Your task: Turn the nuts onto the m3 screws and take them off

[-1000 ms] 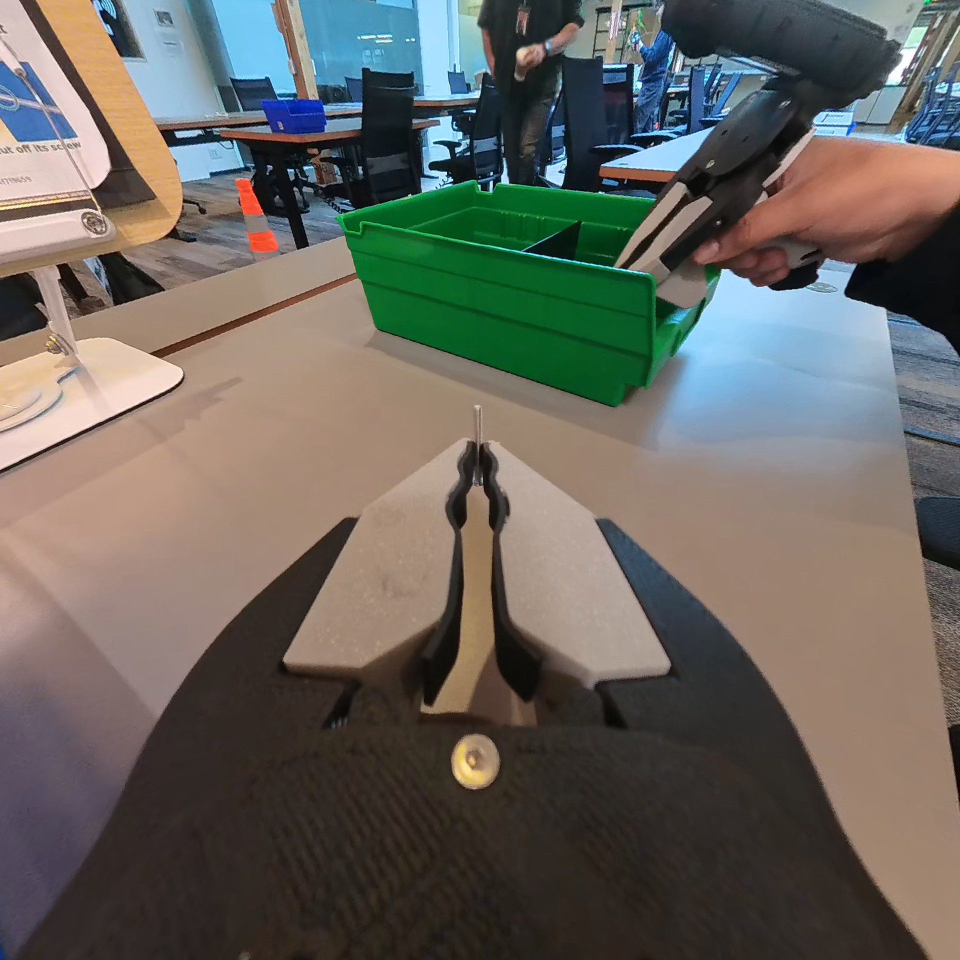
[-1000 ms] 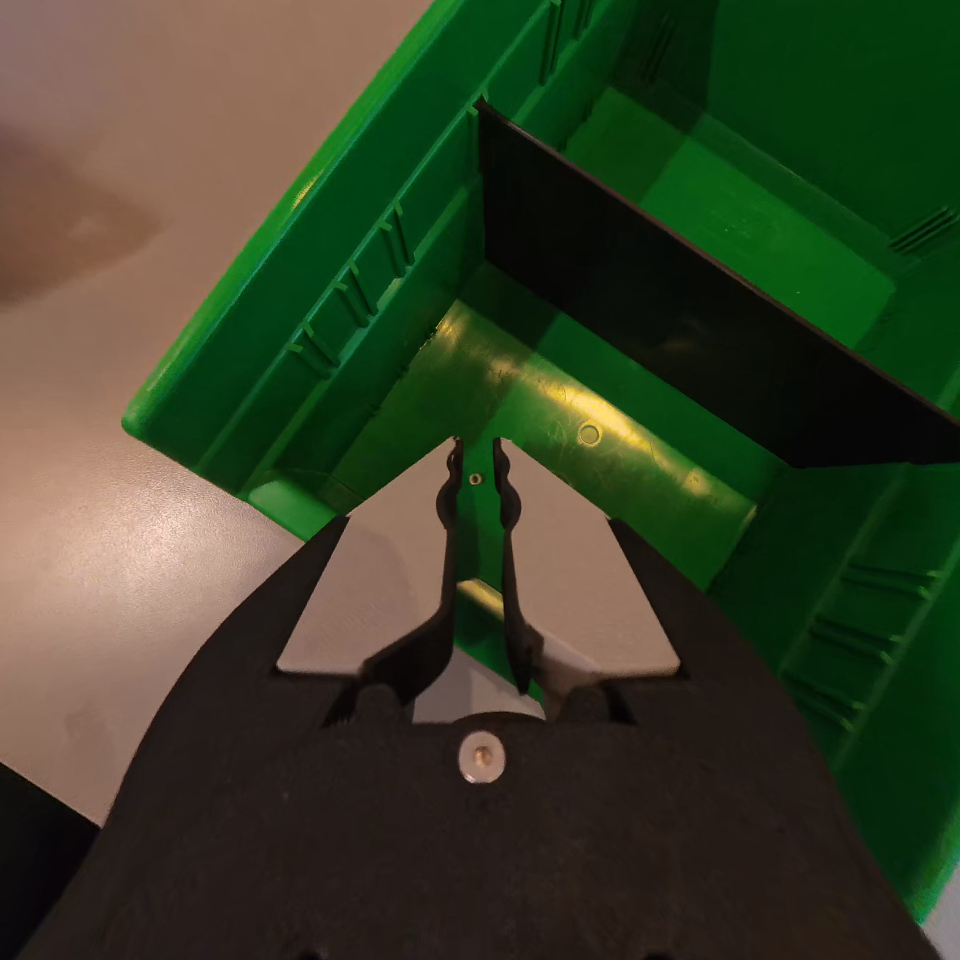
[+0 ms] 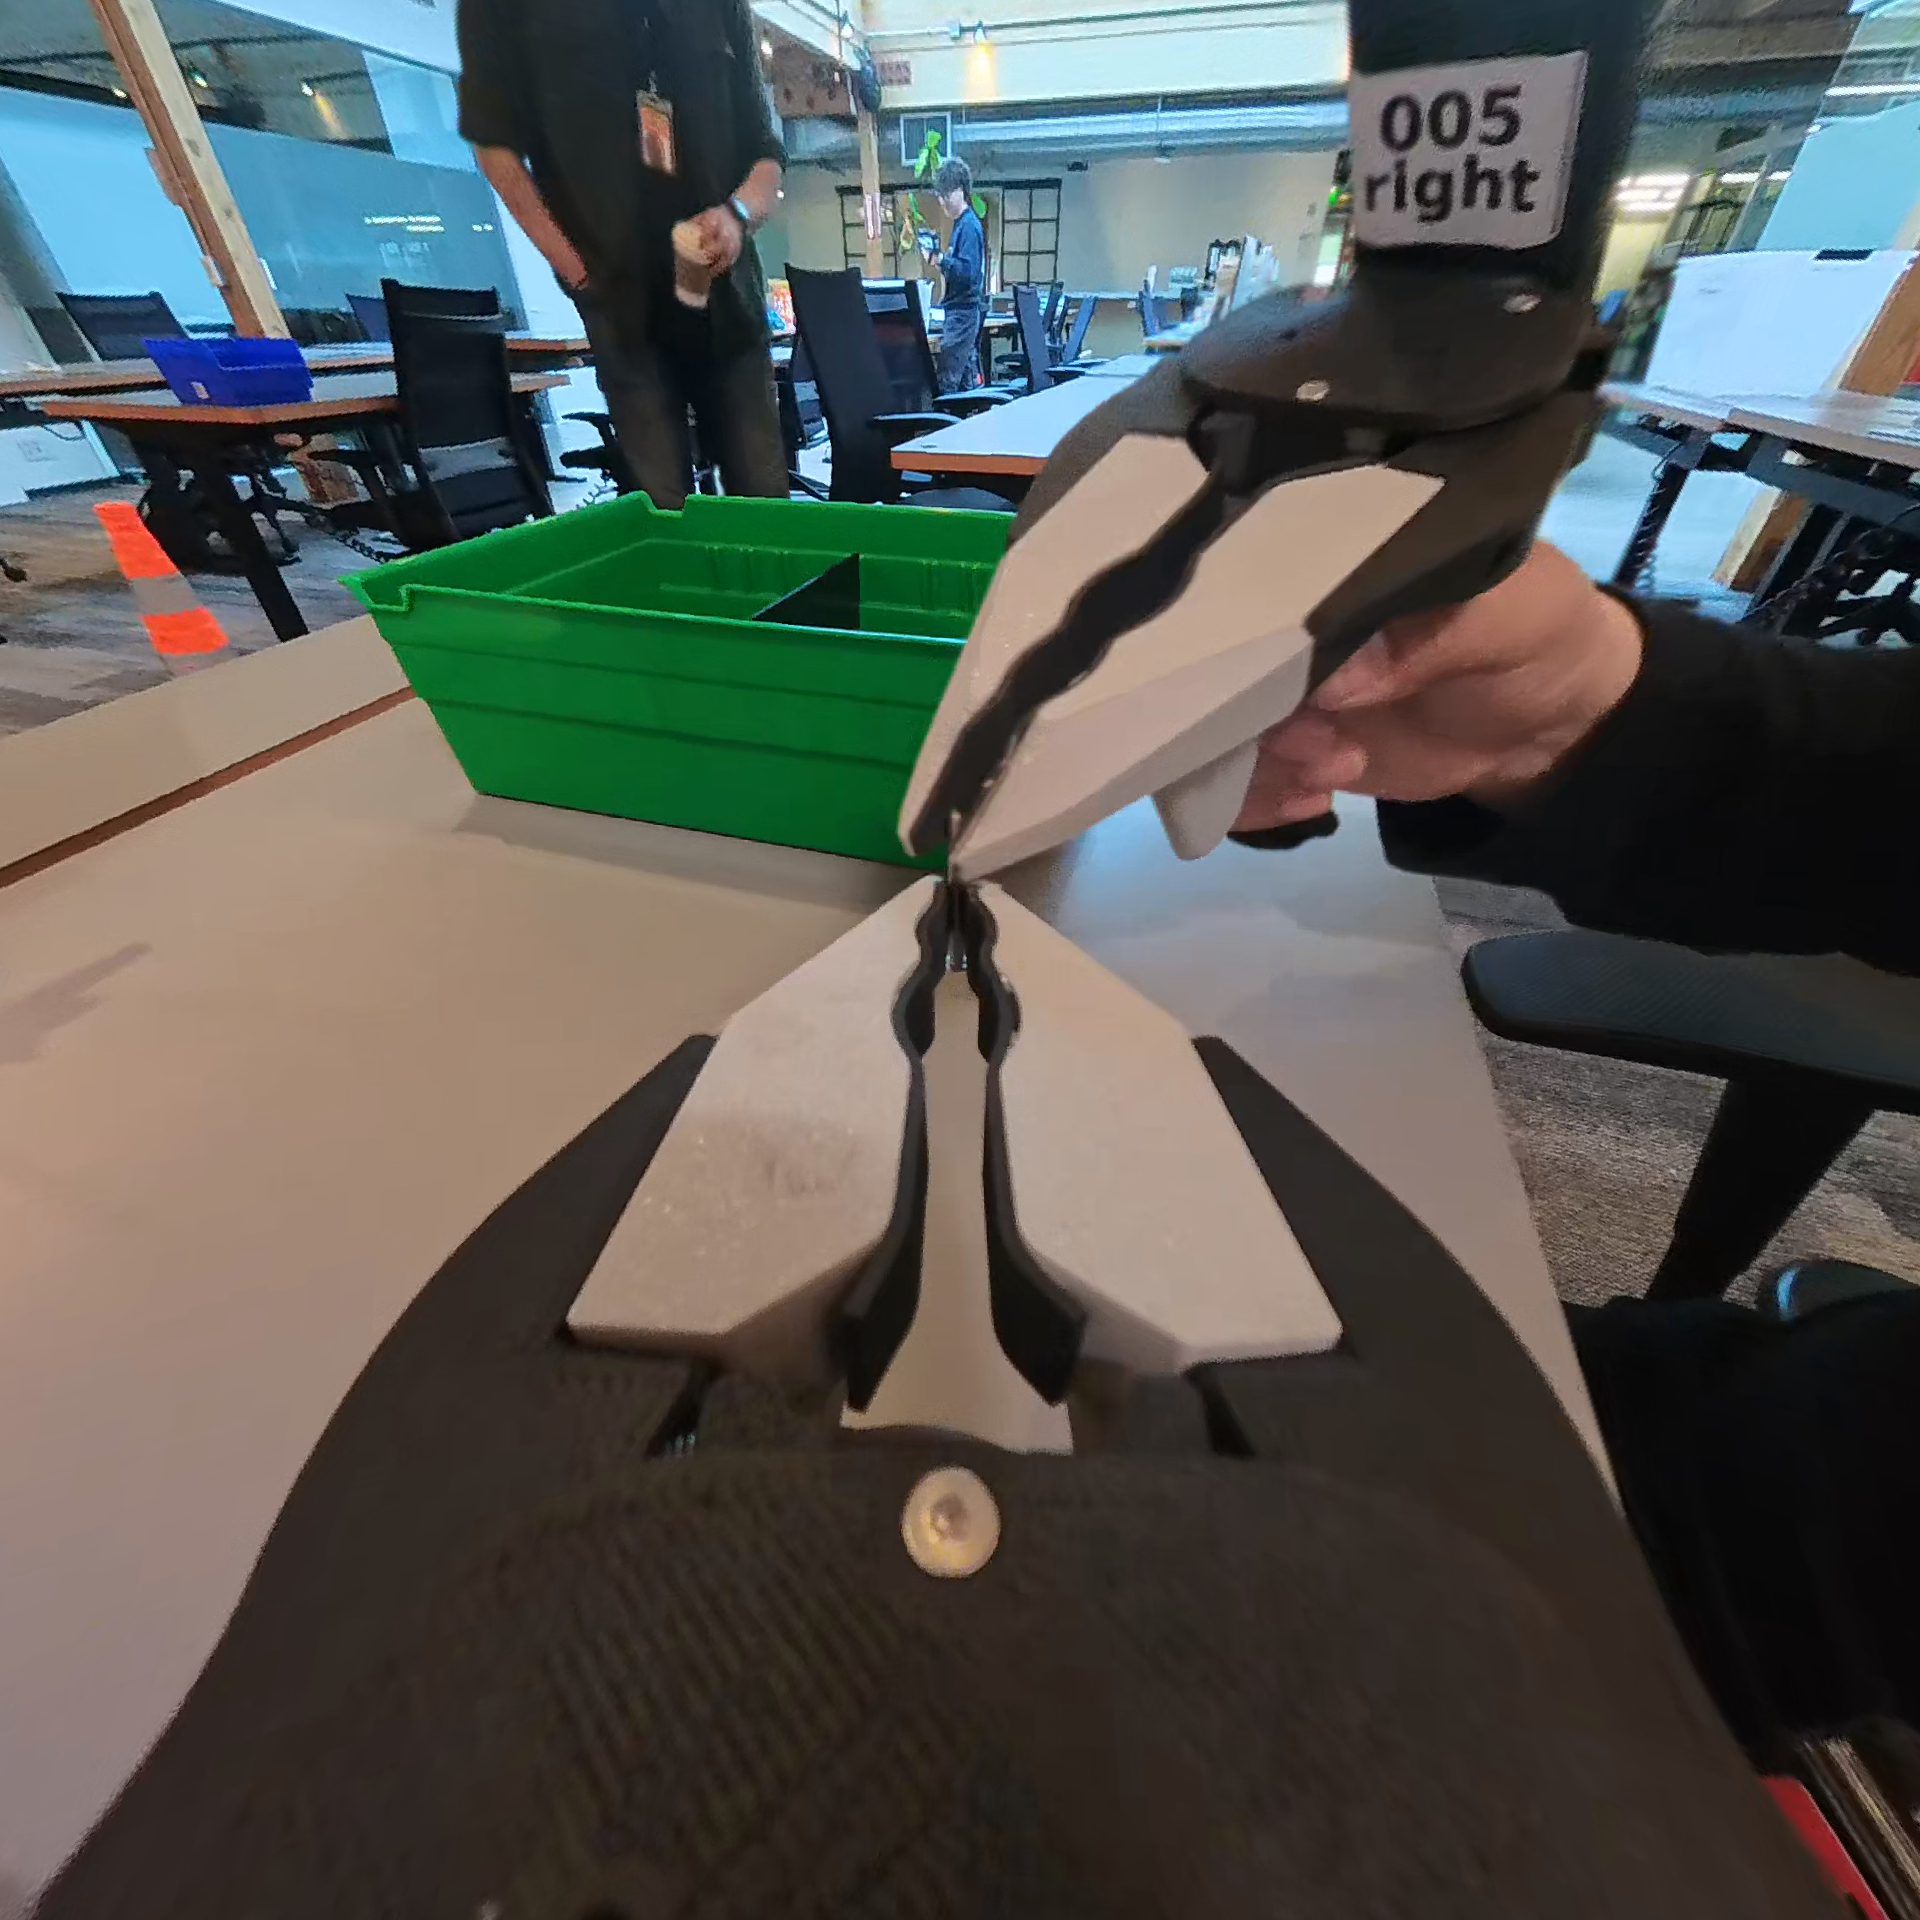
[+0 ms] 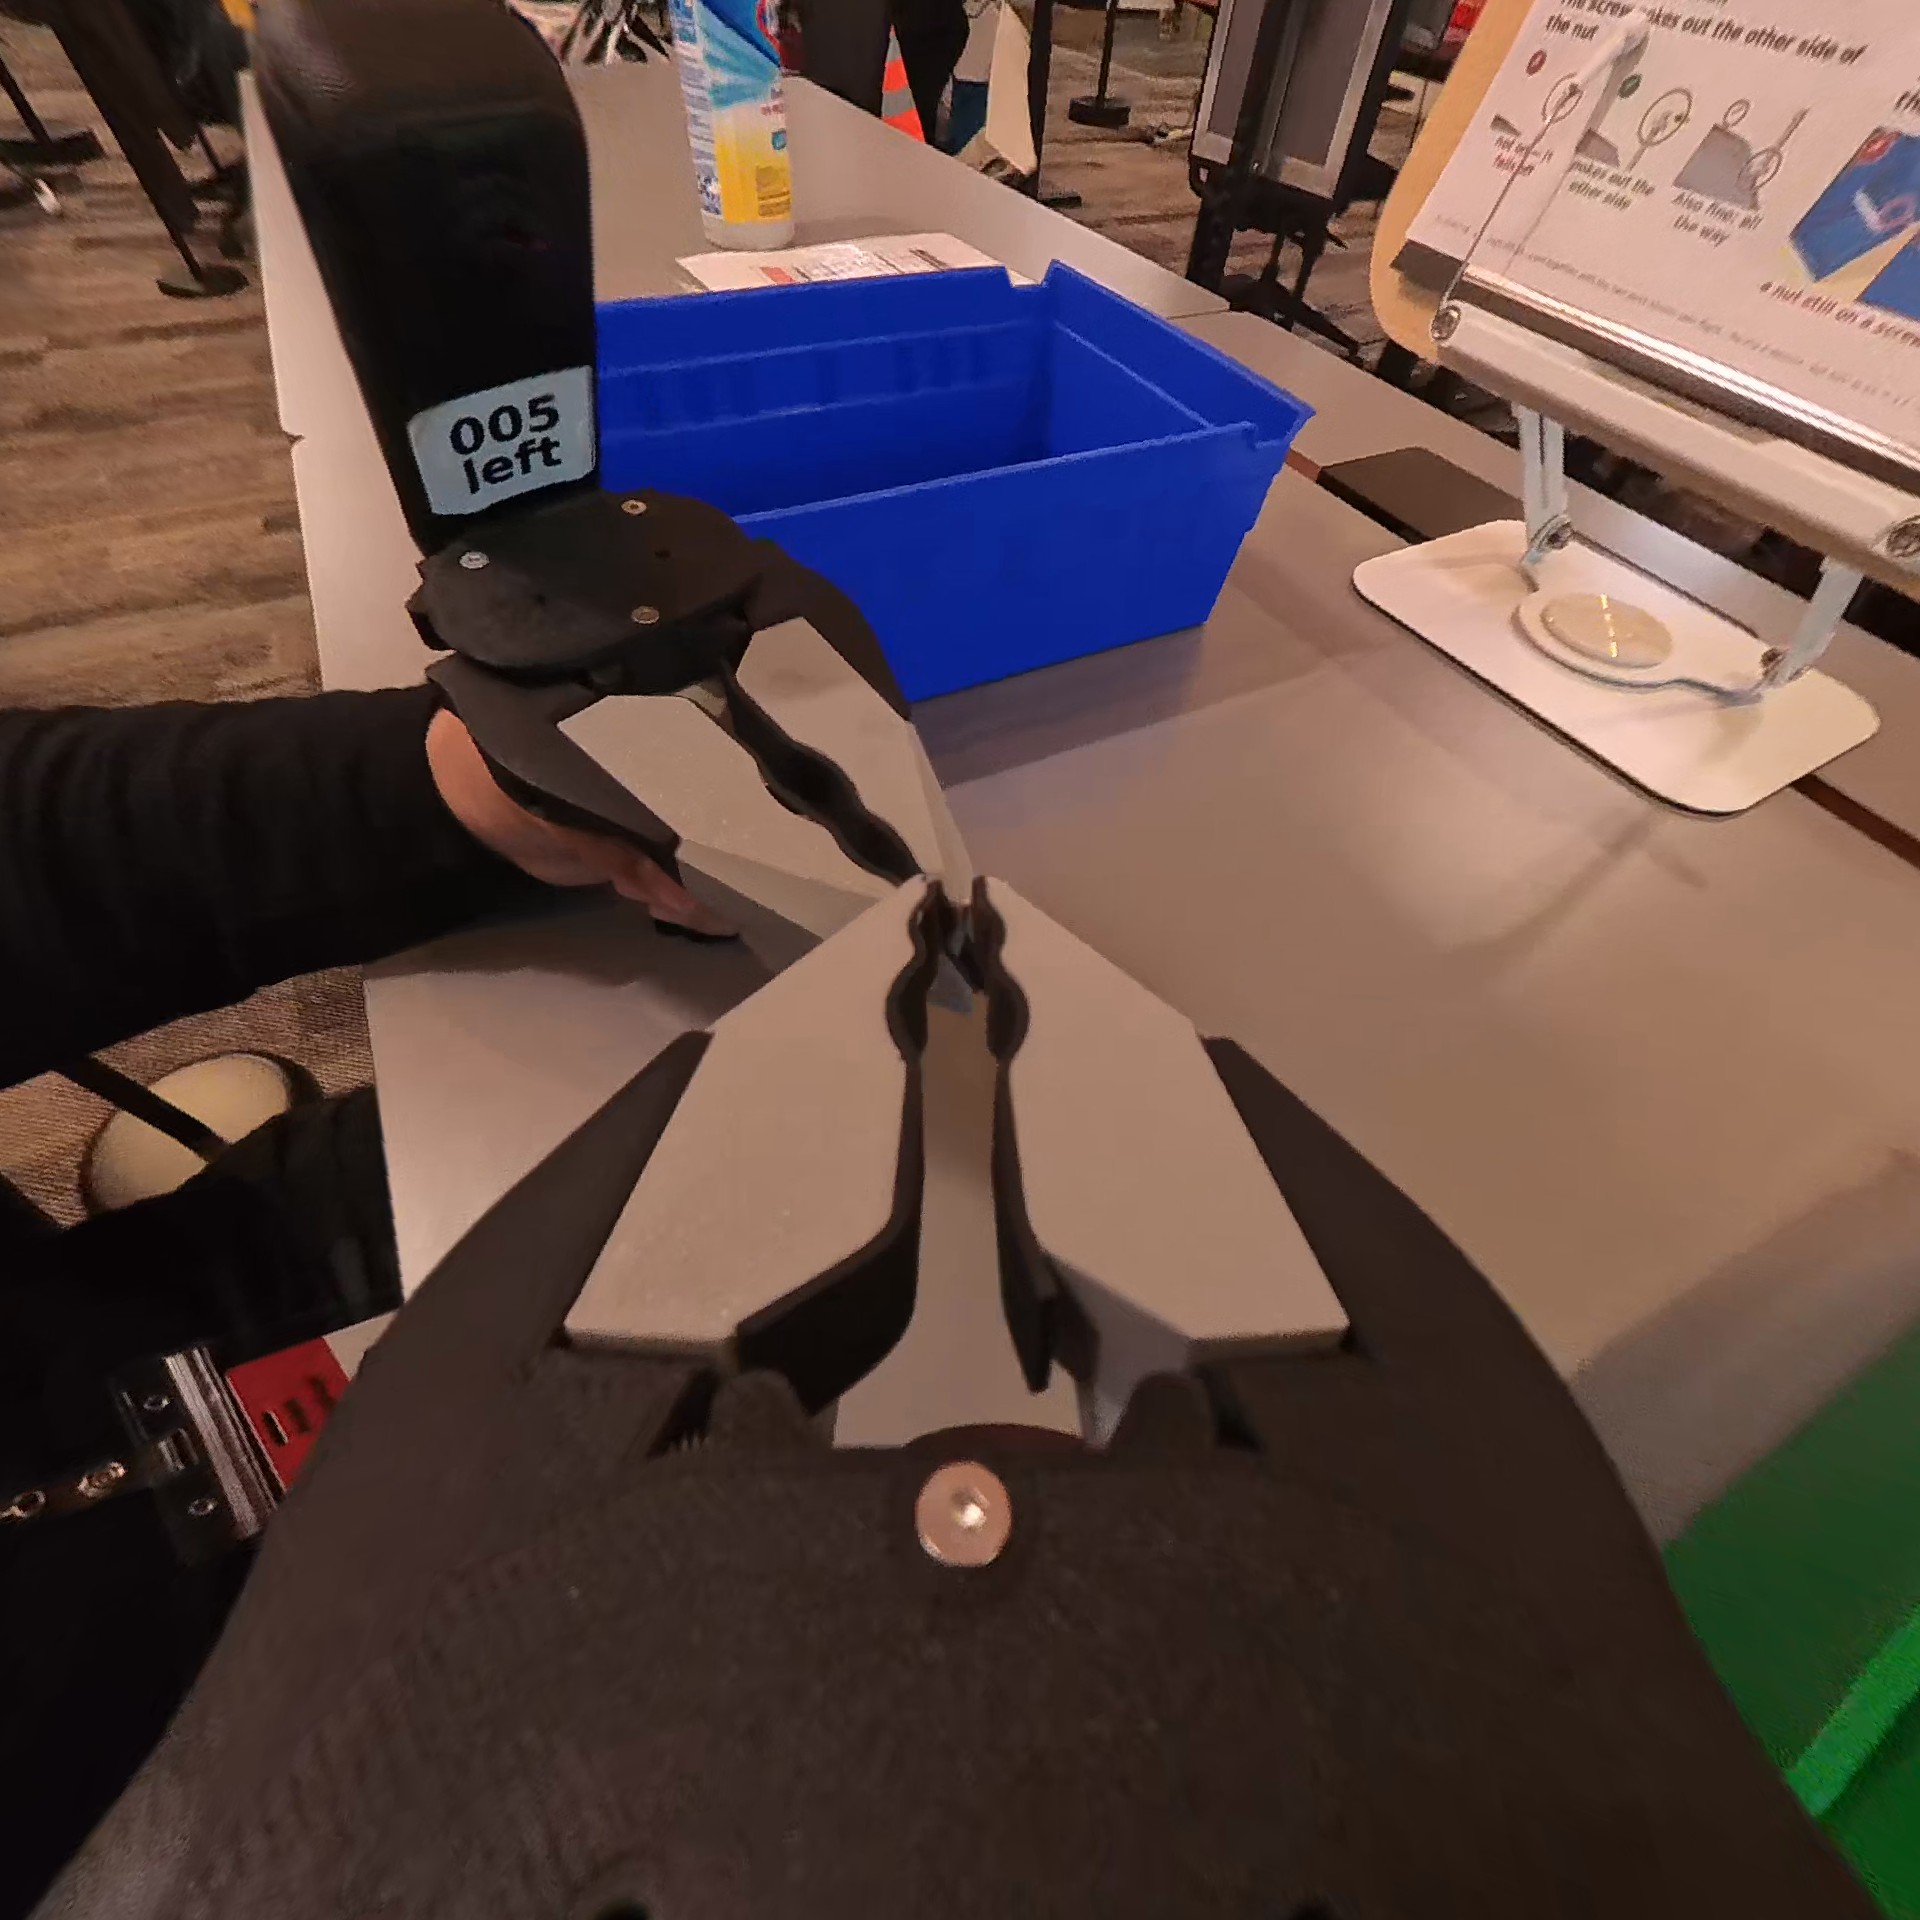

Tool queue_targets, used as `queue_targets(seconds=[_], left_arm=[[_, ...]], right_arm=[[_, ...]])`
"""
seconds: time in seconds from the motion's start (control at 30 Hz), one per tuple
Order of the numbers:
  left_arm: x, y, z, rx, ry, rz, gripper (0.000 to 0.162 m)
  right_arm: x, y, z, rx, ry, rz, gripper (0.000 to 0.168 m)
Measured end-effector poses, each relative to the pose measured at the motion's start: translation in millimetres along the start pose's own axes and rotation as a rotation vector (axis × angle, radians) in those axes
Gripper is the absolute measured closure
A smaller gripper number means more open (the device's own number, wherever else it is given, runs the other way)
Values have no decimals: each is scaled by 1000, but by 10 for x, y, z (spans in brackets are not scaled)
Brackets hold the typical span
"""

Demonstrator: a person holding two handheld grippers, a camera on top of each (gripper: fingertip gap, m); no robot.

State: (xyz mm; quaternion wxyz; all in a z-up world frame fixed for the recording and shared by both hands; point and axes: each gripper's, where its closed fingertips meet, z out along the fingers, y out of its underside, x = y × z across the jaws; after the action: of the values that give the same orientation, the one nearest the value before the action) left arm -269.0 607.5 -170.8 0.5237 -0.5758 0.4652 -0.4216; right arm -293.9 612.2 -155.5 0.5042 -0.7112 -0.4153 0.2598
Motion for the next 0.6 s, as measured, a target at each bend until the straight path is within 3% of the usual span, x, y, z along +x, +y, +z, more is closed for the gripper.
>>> queue_targets(seconds=[0.27, 0.37, 0.5, 0.6], left_arm=[[-45, -36, -13, 28, -8, -66, 161], [-225, -33, -34, 37, -117, -75, 141], [-350, 56, -51, -3, -159, -138, 138], [-390, 113, -47, -31, -180, -140, 142]], right_arm=[[48, -35, 12, 51, -1, 69, 168], [173, -79, -67, 61, 41, 80, 168], [581, -156, -313, 52, 205, 37, 168], [1132, -192, -598, 5, 413, -4, 168]])
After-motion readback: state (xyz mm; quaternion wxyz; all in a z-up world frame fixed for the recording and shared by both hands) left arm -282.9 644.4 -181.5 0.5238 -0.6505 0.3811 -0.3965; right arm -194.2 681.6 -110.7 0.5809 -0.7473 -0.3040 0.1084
